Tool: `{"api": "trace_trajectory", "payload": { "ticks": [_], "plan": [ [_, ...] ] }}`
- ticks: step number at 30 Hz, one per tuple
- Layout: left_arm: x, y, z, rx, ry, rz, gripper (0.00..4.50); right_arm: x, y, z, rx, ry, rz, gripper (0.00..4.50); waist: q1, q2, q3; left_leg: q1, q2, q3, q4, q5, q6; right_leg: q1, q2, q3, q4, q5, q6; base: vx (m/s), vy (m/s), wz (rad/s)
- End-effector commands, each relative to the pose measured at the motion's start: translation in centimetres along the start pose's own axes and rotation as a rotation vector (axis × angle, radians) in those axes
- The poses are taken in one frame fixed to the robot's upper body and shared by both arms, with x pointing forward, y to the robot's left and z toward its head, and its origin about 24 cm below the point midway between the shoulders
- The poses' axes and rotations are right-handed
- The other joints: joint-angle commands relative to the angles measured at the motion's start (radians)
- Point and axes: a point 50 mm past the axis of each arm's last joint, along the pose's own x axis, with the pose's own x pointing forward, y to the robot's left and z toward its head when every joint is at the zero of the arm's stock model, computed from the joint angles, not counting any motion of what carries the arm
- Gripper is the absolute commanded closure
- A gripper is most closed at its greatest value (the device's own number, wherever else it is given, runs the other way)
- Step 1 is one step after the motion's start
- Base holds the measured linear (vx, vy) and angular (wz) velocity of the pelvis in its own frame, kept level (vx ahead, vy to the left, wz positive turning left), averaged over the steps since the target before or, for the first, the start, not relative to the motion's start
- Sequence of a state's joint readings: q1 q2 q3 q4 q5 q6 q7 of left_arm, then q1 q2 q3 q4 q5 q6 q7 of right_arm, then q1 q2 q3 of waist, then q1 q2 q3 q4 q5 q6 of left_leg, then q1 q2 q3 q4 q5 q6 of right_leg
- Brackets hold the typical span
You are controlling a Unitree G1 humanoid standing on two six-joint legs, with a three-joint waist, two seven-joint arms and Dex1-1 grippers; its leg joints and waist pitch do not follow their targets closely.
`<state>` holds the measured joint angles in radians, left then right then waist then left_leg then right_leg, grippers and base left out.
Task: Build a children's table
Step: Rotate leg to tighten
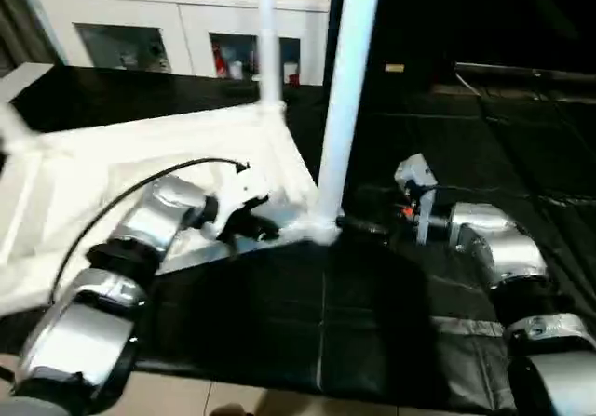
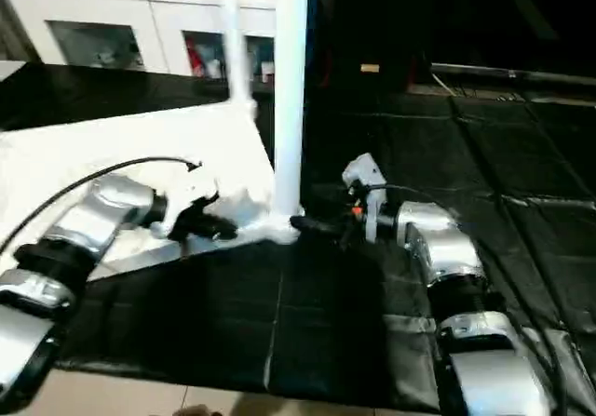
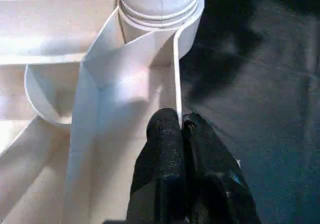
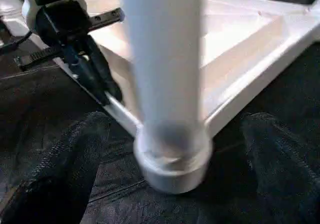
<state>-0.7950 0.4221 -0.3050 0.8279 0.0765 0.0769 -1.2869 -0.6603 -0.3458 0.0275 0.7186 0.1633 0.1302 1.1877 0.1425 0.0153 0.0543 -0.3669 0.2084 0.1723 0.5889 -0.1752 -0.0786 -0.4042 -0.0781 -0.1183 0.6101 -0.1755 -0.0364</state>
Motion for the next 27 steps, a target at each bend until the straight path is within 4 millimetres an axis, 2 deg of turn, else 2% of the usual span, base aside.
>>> {"api": "trace_trajectory", "payload": {
  "ticks": [1, 7, 11, 16, 17, 22, 25, 27],
  "plan": [
    [0.1, -0.4, 0.5, 0.059, 0.011, -0.059, 4.50, -0.2, -0.2, 0.5, -0.043, 0.016, 0.019, 0.02, 0.003, 0.004, -0.074, 0.016, 0.034, -0.005, -0.062, -0.204, 0.039, 0.058, -0.083, 0.062, -0.074, -0.225, -0.202, 0.000, 0.000, 0.00],
    [-0.3, -0.7, 0.2, 0.078, 0.027, -0.108, 4.50, -0.6, 0.1, 0.4, -0.066, 0.052, 0.110, 0.02, 0.006, 0.001, -0.077, 0.009, 0.034, -0.006, -0.059, -0.174, 0.052, 0.063, -0.081, 0.061, -0.067, -0.182, -0.206, 0.000, 0.000, 0.00],
    [-0.3, -1.0, 0.1, 0.100, 0.039, -0.146, 4.50, -0.5, 0.6, 0.5, -0.044, 0.037, 0.190, 0.02, 0.005, 0.000, -0.077, 0.009, 0.033, -0.005, -0.058, -0.171, 0.064, 0.062, -0.081, 0.060, -0.068, -0.182, -0.209, 0.000, 0.000, 0.00],
    [0.0, -1.8, 0.0, 0.151, 0.064, -0.223, 4.50, 0.8, 1.3, -0.1, -0.030, 0.045, 0.257, 0.02, 0.006, 0.006, -0.075, 0.014, 0.037, -0.006, -0.061, -0.195, 0.048, 0.056, -0.083, 0.061, -0.072, -0.212, -0.214, 0.000, 0.000, 0.00],
    [0.0, -1.9, 0.0, 0.156, 0.069, -0.230, 4.50, 1.2, 1.5, -0.2, -0.022, 0.048, 0.280, 0.18, 0.008, 0.006, -0.075, 0.015, 0.037, -0.005, -0.062, -0.206, 0.045, 0.056, -0.082, 0.061, -0.071, -0.215, -0.214, 0.000, 0.000, 0.00],
    [0.0, -2.0, 0.1, 0.174, 0.079, -0.239, 4.50, 2.2, 1.9, -0.4, -0.013, 0.055, 0.315, 0.38, 0.011, 0.006, -0.075, 0.016, 0.038, -0.007, -0.064, -0.211, 0.036, 0.056, -0.083, 0.062, -0.071, -0.227, -0.211, 0.000, 0.000, 0.00],
    [-0.1, -2.1, 0.2, 0.184, 0.079, -0.248, 4.50, 2.5, 2.0, -0.3, -0.006, 0.056, 0.333, 0.78, 0.013, 0.005, -0.077, 0.014, 0.039, -0.007, -0.063, -0.197, 0.036, 0.057, -0.084, 0.063, -0.066, -0.209, -0.213, 0.000, 0.000, 0.00],
    [-0.1, -2.1, 0.1, 0.193, 0.085, -0.250, 4.50, 2.7, 2.1, -0.3, 0.005, 0.056, 0.361, 0.83, 0.013, 0.004, -0.077, 0.014, 0.039, -0.007, -0.063, -0.194, 0.039, 0.057, -0.083, 0.063, -0.064, -0.196, -0.216, 0.000, 0.000, 0.00]
  ]
}}
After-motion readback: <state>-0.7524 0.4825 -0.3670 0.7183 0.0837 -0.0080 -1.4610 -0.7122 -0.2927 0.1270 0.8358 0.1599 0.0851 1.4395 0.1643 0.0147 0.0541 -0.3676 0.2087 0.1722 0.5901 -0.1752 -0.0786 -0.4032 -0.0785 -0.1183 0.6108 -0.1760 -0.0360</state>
